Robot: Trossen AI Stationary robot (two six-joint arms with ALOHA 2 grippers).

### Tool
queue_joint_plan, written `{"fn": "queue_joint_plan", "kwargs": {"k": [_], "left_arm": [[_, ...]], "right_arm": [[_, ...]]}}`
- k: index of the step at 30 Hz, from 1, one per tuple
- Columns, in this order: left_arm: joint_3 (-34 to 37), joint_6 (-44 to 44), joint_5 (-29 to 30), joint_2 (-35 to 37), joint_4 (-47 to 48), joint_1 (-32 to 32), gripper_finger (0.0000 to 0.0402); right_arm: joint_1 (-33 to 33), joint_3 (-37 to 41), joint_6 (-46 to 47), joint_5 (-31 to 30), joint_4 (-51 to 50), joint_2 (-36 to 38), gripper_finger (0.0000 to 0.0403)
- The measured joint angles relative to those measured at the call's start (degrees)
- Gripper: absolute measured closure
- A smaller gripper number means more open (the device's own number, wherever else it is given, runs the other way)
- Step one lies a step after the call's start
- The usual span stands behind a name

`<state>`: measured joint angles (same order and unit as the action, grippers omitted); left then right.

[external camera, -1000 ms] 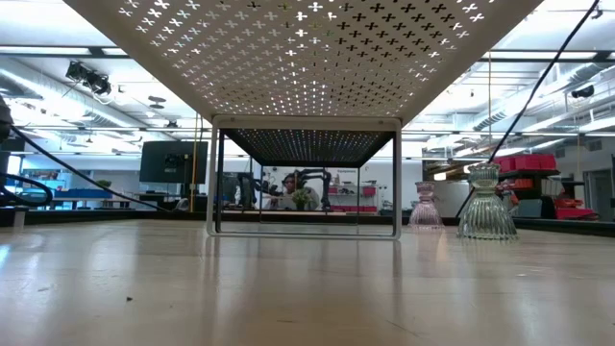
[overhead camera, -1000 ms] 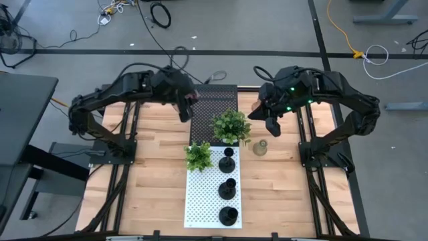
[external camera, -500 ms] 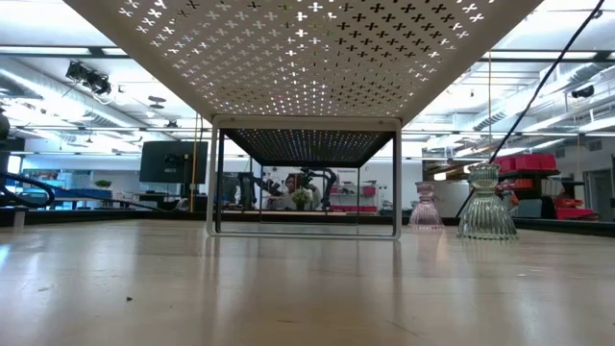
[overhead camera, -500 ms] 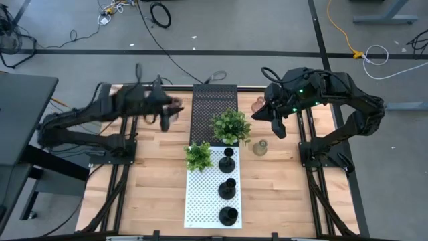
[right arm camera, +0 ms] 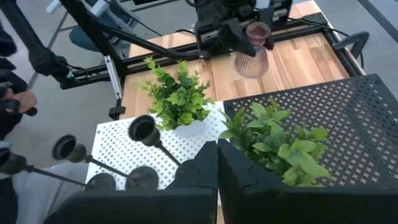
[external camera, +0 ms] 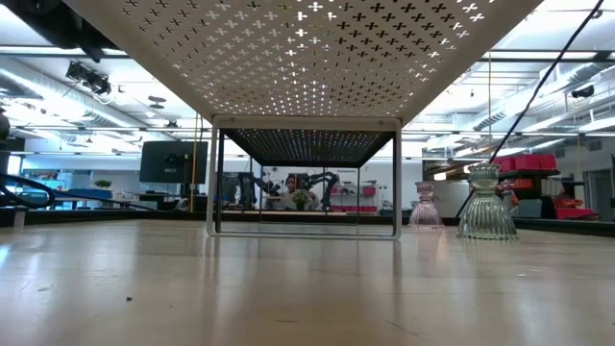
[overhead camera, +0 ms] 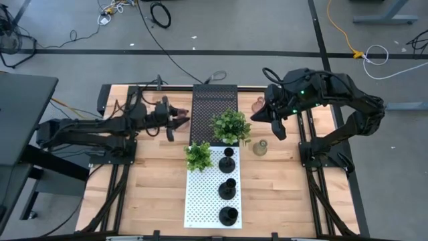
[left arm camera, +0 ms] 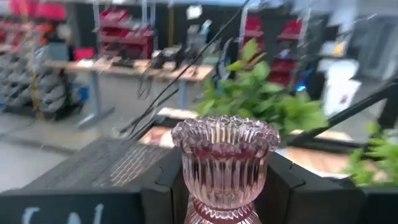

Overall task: Pick & Place candle stick holders
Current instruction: Put the bottom pink glass candle holder on the black shelf

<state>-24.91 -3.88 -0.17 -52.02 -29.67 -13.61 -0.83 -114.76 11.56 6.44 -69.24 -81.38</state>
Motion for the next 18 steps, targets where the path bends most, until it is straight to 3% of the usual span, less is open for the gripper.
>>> {"fn": "queue_joint_plan", "kwargs": {"k": [18], "left_arm": [[1.9,-0.3,-0.6,-19.0,-21.9,0.7,0.0268]], "right_arm": [[2.5,0.0,-1.5,0.0,0.1,0.0,0.0403]]}}
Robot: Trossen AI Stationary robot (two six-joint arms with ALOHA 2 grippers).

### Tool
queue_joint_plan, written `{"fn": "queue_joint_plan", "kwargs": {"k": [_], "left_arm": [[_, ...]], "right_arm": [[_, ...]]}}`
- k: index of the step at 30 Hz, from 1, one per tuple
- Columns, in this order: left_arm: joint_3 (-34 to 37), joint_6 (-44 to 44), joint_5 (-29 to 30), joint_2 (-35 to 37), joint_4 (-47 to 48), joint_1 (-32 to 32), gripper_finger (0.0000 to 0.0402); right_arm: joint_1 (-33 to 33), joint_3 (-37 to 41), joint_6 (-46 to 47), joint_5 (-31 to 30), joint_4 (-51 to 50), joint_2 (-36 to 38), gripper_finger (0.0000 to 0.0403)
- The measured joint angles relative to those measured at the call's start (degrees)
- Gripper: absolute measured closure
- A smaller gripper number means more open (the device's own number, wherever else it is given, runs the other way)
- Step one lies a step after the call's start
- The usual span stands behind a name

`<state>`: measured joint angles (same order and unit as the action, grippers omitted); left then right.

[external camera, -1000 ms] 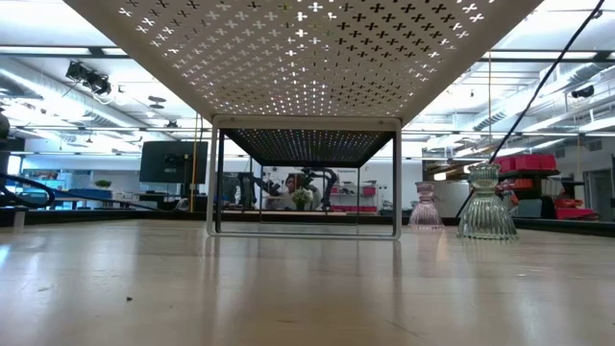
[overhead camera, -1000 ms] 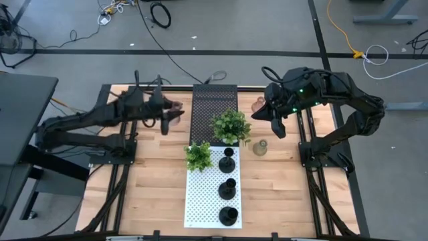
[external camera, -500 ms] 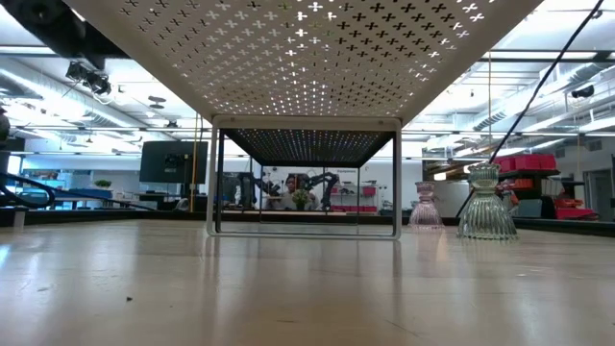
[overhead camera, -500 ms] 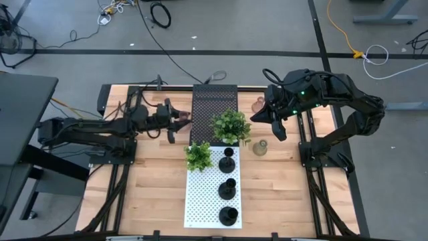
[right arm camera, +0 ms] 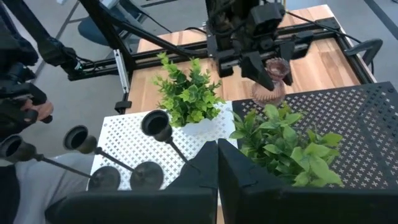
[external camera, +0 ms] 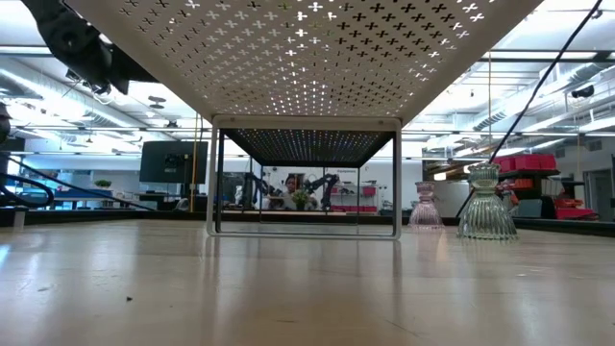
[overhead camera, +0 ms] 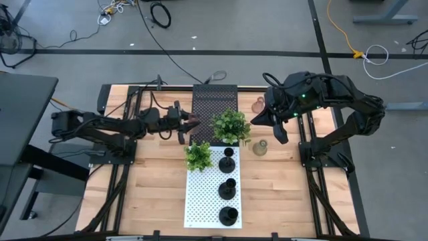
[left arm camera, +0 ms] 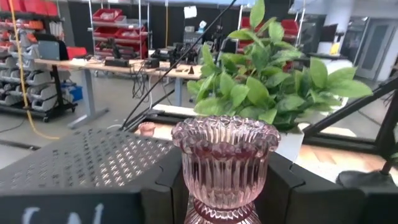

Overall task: Pick & Place candle stick holders
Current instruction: Put the bottom pink glass candle holder on the black shelf

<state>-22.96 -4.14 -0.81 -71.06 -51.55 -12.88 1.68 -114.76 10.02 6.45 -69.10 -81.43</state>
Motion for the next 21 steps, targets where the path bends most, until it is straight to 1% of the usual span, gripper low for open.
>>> {"fn": "queue_joint_plan", "kwargs": {"k": [4,12,17,21], "left_arm": [[0.0,-1.1,-0.7,-4.1,-5.7,0.0,0.0268],[0.0,-3.1,-2.2,-10.7,-12.9,0.0,0.0268],[0.0,-3.3,-2.5,-13.1,-16.1,0.0,0.0268],[0.0,-4.2,-3.7,-13.4,-17.1,0.2,0.0268]], "right_arm": [[0.2,0.0,0.0,0.0,0.0,0.0,0.0403],[0.2,0.0,-0.4,0.0,0.0,0.0,0.0403],[0.2,0.0,-0.9,0.0,0.0,0.0,0.0403],[0.2,0.0,-1.1,0.0,0.0,0.0,0.0403]]}}
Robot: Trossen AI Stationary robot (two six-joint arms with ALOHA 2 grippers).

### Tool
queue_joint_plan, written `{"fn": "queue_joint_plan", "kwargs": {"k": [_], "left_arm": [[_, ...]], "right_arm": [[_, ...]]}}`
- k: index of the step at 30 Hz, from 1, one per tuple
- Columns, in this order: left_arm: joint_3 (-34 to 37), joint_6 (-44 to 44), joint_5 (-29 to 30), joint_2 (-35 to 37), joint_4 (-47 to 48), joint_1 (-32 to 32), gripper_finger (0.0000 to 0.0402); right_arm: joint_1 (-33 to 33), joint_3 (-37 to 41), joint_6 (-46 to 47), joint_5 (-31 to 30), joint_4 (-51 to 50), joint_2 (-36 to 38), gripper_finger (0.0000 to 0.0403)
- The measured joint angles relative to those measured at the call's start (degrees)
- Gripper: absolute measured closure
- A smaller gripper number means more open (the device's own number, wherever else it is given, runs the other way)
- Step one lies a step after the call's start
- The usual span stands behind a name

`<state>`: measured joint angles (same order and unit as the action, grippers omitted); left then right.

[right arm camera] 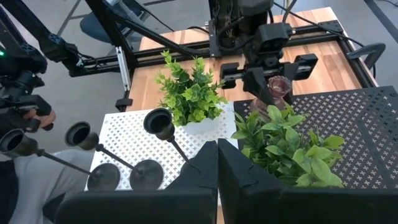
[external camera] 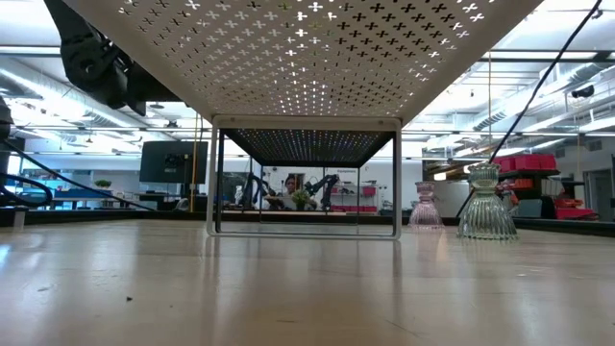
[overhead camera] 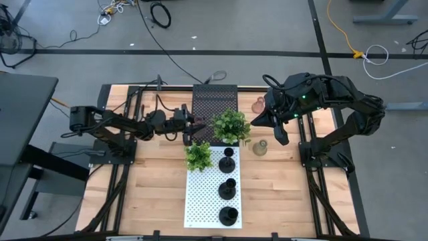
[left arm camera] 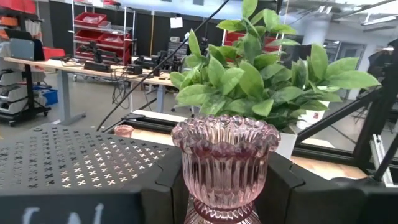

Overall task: Pick & Place candle stick holders
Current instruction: Put the bottom pink glass candle holder on the black shelf

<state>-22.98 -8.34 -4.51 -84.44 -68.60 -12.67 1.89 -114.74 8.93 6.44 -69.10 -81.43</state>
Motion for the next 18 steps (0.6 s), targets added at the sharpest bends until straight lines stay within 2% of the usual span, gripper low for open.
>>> {"fn": "queue_joint_plan", "kwargs": {"k": [18], "left_arm": [[0.0,-0.1,2.3,0.0,-0.1,2.0,0.0268]], "right_arm": [[0.0,0.0,-0.4,0.0,0.6,0.0,0.0403]]}}
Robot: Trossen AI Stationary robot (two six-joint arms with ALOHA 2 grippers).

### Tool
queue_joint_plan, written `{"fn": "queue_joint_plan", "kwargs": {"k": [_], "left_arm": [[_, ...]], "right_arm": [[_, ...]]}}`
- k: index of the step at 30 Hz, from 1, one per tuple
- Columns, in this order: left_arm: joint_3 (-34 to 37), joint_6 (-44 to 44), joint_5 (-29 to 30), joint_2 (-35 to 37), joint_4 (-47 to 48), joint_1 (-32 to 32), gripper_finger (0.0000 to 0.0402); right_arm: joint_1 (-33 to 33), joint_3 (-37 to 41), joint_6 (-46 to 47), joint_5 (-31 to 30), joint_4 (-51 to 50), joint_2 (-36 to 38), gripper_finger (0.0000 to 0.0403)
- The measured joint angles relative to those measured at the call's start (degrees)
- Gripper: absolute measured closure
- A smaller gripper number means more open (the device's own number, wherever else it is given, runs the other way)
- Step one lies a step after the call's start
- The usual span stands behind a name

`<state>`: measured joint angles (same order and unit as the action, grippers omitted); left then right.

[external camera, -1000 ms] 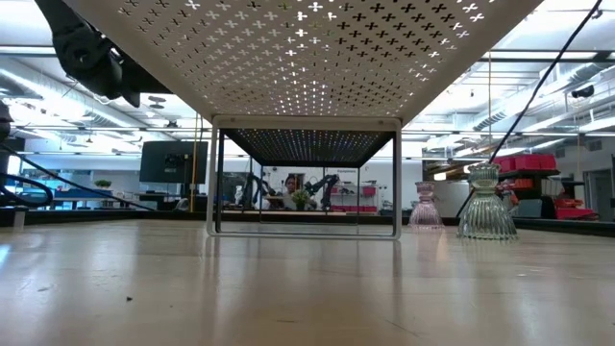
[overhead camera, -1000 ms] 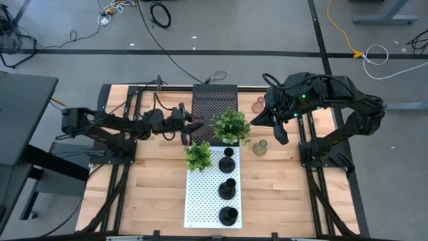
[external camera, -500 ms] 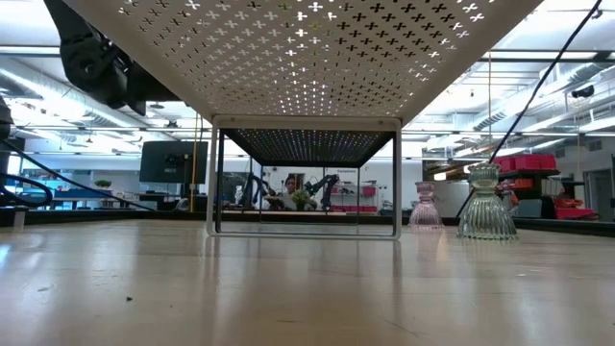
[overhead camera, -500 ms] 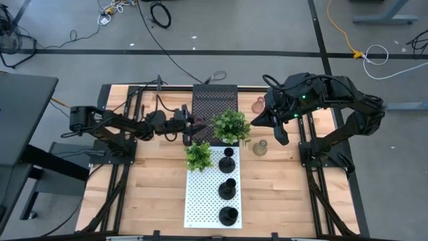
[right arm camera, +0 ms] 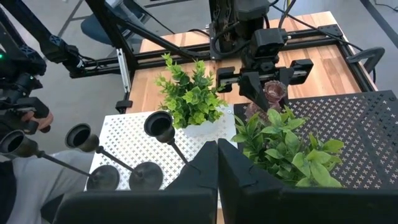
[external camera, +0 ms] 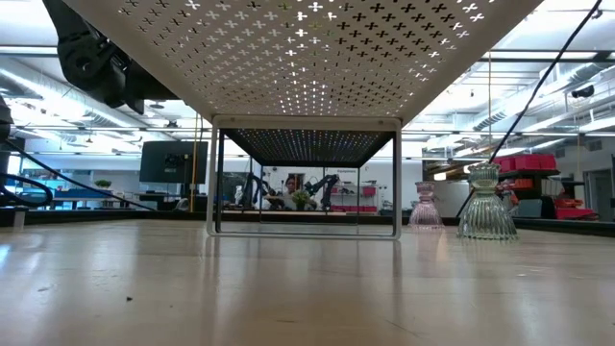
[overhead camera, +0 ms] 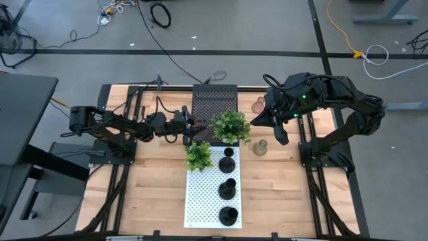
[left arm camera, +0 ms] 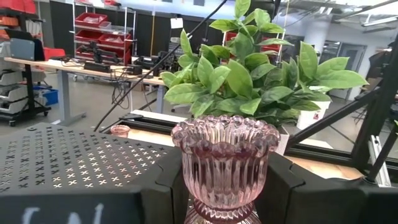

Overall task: Pick & Place candle stick holders
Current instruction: Put the bottom pink glass candle holder on the black shelf

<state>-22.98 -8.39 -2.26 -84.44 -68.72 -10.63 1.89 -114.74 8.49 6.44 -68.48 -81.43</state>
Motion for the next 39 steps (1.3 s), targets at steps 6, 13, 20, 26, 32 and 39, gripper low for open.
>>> {"fn": "queue_joint_plan", "kwargs": {"k": [6,13,20,26,32,39], "left_arm": [[-0.3,-0.2,0.4,-0.1,0.2,0.0,0.0268],[-3.5,0.2,0.1,-5.9,-0.9,0.4,0.0268],[-3.3,-0.2,-2.5,-5.0,-0.1,-0.4,0.0268],[-3.5,-0.2,-2.5,-5.0,2.2,-0.4,0.0268],[-3.4,-1.4,-2.5,-5.0,2.5,-0.4,0.0268],[-3.3,-3.6,-3.6,-5.1,4.0,-0.3,0.0202]], "right_arm": [[0.0,0.0,-0.6,0.0,1.1,0.0,0.0403],[0.0,0.0,-0.6,0.0,2.3,0.0,0.0403],[0.0,0.0,0.0,0.6,1.4,0.0,0.0403],[0.0,0.0,-0.2,0.6,1.2,0.0,0.0403],[0.0,0.0,-0.4,0.6,1.2,0.0,0.0403],[0.0,0.0,-0.4,0.5,1.2,0.0,0.0403]]}}
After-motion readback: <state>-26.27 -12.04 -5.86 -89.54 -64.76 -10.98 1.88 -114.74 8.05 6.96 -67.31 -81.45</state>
